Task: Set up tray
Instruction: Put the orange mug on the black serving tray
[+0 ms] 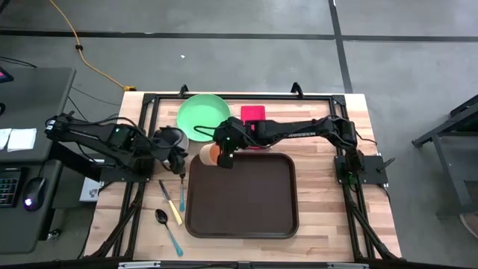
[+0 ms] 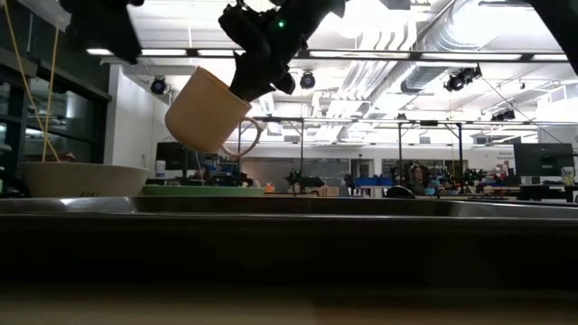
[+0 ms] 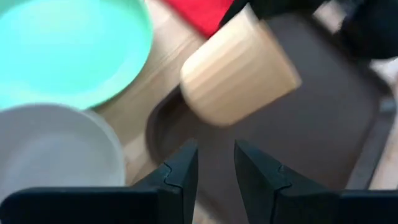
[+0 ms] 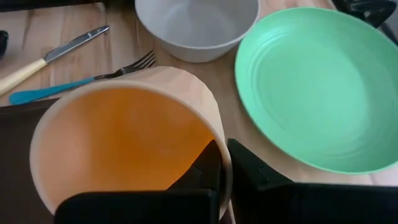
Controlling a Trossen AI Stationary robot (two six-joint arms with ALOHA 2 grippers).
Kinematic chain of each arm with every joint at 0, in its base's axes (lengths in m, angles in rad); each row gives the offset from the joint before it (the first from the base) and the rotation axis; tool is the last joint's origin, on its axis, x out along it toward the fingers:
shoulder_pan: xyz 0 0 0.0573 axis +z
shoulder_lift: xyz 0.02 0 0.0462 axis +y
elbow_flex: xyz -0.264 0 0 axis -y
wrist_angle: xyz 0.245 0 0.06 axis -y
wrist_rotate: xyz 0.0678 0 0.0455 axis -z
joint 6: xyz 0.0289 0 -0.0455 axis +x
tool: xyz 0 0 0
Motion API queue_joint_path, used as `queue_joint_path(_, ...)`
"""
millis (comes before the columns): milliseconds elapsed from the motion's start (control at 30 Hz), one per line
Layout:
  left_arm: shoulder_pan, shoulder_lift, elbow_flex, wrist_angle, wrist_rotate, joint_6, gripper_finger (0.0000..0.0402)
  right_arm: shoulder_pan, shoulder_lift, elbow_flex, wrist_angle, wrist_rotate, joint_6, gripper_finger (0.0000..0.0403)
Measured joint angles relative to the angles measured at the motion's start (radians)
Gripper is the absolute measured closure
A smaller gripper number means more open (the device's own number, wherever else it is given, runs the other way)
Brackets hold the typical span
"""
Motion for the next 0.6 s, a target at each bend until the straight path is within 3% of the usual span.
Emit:
queue_joint_path(200,0.000,0.000,0.000,-0.079,0.013,-0.044,0.0266,-0.007,0.033,-0.001,0.002,-0.077,0.037,0.0403)
queue_joint_path(600,0.000,-0.010,0.000,-0.309,0.065,-0.116,0.0266,-0.007,0.069,-0.001,0.033,-0.129,0.038,0.0403)
